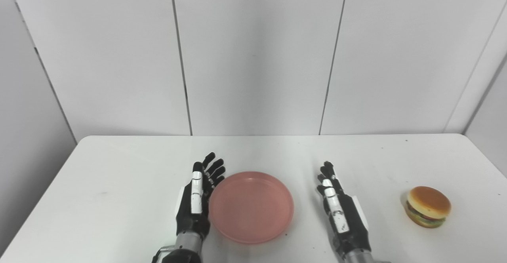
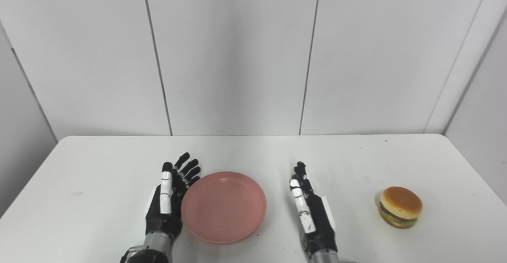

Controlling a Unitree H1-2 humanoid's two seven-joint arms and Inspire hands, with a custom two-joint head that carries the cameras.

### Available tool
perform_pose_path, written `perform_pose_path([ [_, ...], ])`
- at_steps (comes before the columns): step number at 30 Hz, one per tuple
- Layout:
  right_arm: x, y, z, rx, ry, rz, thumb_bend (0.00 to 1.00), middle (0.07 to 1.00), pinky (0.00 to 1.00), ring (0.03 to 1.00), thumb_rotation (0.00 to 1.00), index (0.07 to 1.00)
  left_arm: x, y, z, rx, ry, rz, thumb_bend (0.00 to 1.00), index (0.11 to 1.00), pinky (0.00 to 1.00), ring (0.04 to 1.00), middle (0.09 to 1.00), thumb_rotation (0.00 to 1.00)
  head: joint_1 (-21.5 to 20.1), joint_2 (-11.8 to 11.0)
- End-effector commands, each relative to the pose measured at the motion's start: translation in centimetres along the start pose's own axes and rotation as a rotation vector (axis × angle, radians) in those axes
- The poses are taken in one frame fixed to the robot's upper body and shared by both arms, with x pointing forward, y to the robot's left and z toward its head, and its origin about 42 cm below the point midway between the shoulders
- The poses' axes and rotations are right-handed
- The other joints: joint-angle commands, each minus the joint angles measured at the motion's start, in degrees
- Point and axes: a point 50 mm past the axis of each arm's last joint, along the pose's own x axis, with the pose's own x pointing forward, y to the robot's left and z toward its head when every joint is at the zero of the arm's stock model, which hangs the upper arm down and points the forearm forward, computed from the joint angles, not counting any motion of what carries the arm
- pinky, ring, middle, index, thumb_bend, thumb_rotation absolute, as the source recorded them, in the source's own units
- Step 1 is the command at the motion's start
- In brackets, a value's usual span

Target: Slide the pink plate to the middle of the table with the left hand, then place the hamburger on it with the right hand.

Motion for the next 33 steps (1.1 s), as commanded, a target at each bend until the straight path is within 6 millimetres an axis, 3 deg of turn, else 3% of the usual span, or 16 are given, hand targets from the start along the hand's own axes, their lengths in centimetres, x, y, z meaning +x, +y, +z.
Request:
perform_pose_path([
  [1,1.4,0.9,1.9,0.002,-0.106,0.011,0.65,0.997,1.00,0.994,0.87,1.000,-1.2,-0.3,-1.7,0.005,0.067,-0.017,0.71,0.908,0.92,0.914,0.909,1.00,-0.18,0.14],
  [8,2.3,-0.8,2.9,-0.088,-0.124,0.027,0.67,0.990,1.00,1.000,0.85,1.000,-1.5,-0.4,-2.6,0.044,0.061,-0.037,0.73,0.937,0.94,0.936,0.942,1.00,-2.56,0.63],
  [11,3.2,-2.5,4.1,-0.166,-0.141,0.048,0.69,0.980,1.00,1.000,0.80,0.997,-1.4,-0.3,-2.8,0.049,0.061,-0.038,0.72,0.943,0.95,0.942,0.949,1.00,-3.08,0.63],
  [14,4.4,-6.0,6.0,-0.300,-0.191,0.045,0.76,0.937,0.98,0.954,0.75,0.958,-1.5,-0.3,-3.1,0.049,0.059,-0.038,0.72,0.948,0.97,0.949,0.954,1.00,-4.54,0.57],
  [16,4.7,-8.0,7.8,-0.426,-0.221,0.046,0.75,0.915,0.90,0.903,0.72,0.945,-1.6,-0.3,-3.2,0.052,0.056,-0.039,0.72,0.954,0.98,0.953,0.959,1.00,-5.22,0.52],
  [20,4.0,-10.8,11.9,-0.649,-0.274,0.015,0.74,0.895,0.84,0.866,0.71,0.928,-1.8,-0.1,-3.3,0.069,0.052,-0.042,0.73,0.965,0.99,0.959,0.966,1.00,-6.27,0.36],
  [22,3.4,-11.8,13.7,-0.714,-0.276,-0.014,0.75,0.899,0.85,0.879,0.67,0.924,-1.8,0.0,-3.3,0.070,0.048,-0.044,0.73,0.968,0.98,0.957,0.967,1.00,-6.35,0.34],
  [24,2.8,-13.0,15.2,-0.789,-0.269,-0.042,0.77,0.895,0.81,0.865,0.63,0.918,-1.8,0.1,-3.3,0.072,0.045,-0.050,0.71,0.977,1.00,0.964,0.975,1.00,-6.40,0.35],
  [27,2.3,-14.3,16.7,-0.897,-0.238,-0.057,0.79,0.910,0.81,0.889,0.61,0.926,-1.9,0.2,-3.3,0.075,0.045,-0.053,0.70,0.988,1.00,0.967,0.981,1.00,-7.02,0.17],
  [29,1.9,-15.2,17.5,-0.947,-0.226,-0.064,0.79,0.932,0.83,0.922,0.53,0.913,-1.9,0.3,-3.3,0.071,0.045,-0.047,0.71,0.985,1.00,0.963,0.981,1.00,-7.85,0.05],
  [33,1.4,-16.6,18.6,-1.079,-0.175,-0.106,0.83,0.929,0.78,0.905,0.50,0.894,-2.0,0.6,-3.5,0.073,0.037,-0.034,0.69,0.980,0.99,0.958,0.976,1.00,-9.77,-0.20],
])
